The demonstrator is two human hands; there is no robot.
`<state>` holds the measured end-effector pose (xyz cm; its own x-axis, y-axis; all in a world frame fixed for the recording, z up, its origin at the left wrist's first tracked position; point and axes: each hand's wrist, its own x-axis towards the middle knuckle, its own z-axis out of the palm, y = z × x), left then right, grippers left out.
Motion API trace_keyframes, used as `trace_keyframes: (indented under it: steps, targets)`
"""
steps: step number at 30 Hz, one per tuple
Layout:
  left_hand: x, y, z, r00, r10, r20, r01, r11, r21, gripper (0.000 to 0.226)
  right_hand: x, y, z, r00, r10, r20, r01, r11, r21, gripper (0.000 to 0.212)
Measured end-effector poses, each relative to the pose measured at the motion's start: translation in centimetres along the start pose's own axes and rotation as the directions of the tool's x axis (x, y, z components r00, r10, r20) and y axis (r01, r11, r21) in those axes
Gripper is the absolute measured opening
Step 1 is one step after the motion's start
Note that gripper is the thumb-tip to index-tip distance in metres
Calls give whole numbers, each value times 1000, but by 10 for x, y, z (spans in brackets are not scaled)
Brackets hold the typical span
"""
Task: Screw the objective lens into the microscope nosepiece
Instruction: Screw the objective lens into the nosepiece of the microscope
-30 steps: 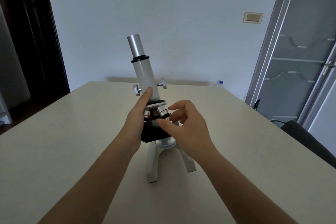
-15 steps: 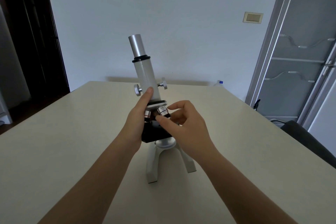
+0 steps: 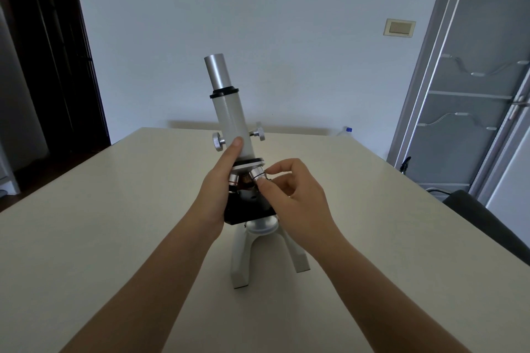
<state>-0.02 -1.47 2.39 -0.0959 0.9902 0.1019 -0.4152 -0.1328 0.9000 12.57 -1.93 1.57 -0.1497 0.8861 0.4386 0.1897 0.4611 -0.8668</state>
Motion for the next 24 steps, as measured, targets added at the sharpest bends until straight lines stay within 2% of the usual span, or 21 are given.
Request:
trace_keyframes:
  steps: [6,16,21,24]
  targets:
    - [-1,0,1,1000,0,20,1,1000,-30,42,-2,1,2,999,-43,-34,40,996,-83,32]
    - [0,-2,1,1000,0,-8,0,1000,22,43,-1,2,2,1000,-10,-19,8,998,-64,8]
    - [0,-1,1,1000,-8,-10,8,1000,19,43,0,2,1,999,-25,-38,21,994,-105,9]
    - [-2,1,3,1000,-12,16,13,1000,-26,41,-2,1,1,999,-26,-37,22,994,-105,23]
